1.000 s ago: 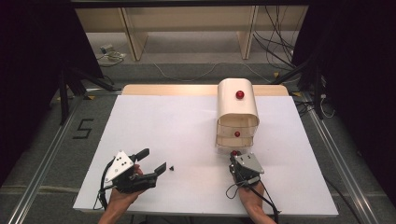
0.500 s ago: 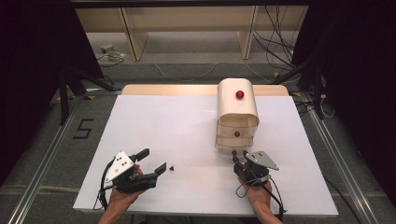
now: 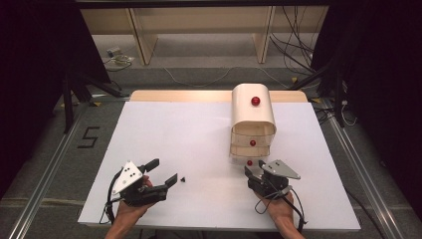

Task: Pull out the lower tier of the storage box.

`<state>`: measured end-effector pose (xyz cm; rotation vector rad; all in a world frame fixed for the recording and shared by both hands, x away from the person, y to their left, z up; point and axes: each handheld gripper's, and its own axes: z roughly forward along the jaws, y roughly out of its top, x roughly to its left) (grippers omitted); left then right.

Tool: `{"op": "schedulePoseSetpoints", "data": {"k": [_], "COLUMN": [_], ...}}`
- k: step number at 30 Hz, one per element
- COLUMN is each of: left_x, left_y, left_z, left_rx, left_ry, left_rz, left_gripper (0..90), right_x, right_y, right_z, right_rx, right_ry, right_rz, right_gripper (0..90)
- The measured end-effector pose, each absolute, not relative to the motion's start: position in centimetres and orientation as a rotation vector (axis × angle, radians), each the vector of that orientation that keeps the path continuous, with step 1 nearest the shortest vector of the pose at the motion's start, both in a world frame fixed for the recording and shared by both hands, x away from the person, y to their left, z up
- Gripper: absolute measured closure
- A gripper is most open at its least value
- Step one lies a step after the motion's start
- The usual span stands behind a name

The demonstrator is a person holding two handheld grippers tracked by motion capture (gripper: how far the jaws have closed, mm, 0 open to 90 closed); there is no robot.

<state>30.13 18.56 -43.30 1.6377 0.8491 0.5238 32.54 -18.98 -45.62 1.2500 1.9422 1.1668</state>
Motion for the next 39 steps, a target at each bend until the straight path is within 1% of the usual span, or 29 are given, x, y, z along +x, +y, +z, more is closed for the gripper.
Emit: {"op": "schedulePoseSetpoints", "data": {"k": [5, 7, 10, 11, 18, 19, 23, 27, 39], "left_x": [30.2, 30.2, 30.2, 30.2, 30.2, 30.2, 30.3, 30.2, 30.2], "left_y": [18.5, 18.5, 18.5, 18.5, 18.5, 18.5, 18.5, 18.5, 18.4], "left_z": [-43.3, -43.4, -43.4, -43.4, -43.4, -43.4, -43.4, -43.4, -43.4], "left_rx": [1.640, 1.640, 1.641, 1.642, 1.644, 1.642, 1.646, 1.647, 1.648], "left_ry": [0.847, 0.850, 0.847, 0.850, 0.846, 0.847, 0.847, 0.848, 0.846], "left_rz": [0.524, 0.522, 0.524, 0.521, 0.520, 0.517, 0.520, 0.518, 0.518], "left_gripper": [18.7, 18.7, 18.7, 18.7, 18.7, 18.7, 18.7, 18.7, 18.7], "right_x": [32.6, 32.8, 33.0, 33.1, 33.5, 33.8, 34.3, 34.7, 35.7], "right_y": [-19.5, -19.6, -19.8, -19.9, -20.0, -20.0, -20.1, -20.3, -20.0], "right_z": [-44.7, -44.3, -43.7, -43.3, -42.3, -42.0, -41.2, -40.8, -40.2], "right_rx": [1.211, 1.189, 1.143, 1.128, 1.056, 1.020, 0.952, 0.911, 0.832], "right_ry": [1.991, 2.040, 2.064, 2.072, 2.157, 2.197, 2.264, 2.312, 2.384], "right_rz": [1.176, 1.166, 1.154, 1.145, 1.107, 1.097, 1.075, 1.052, 0.985], "right_gripper": [41.0, 37.6, 36.2, 33.6, 30.7, 29.2, 28.8, 30.6, 31.5]}}
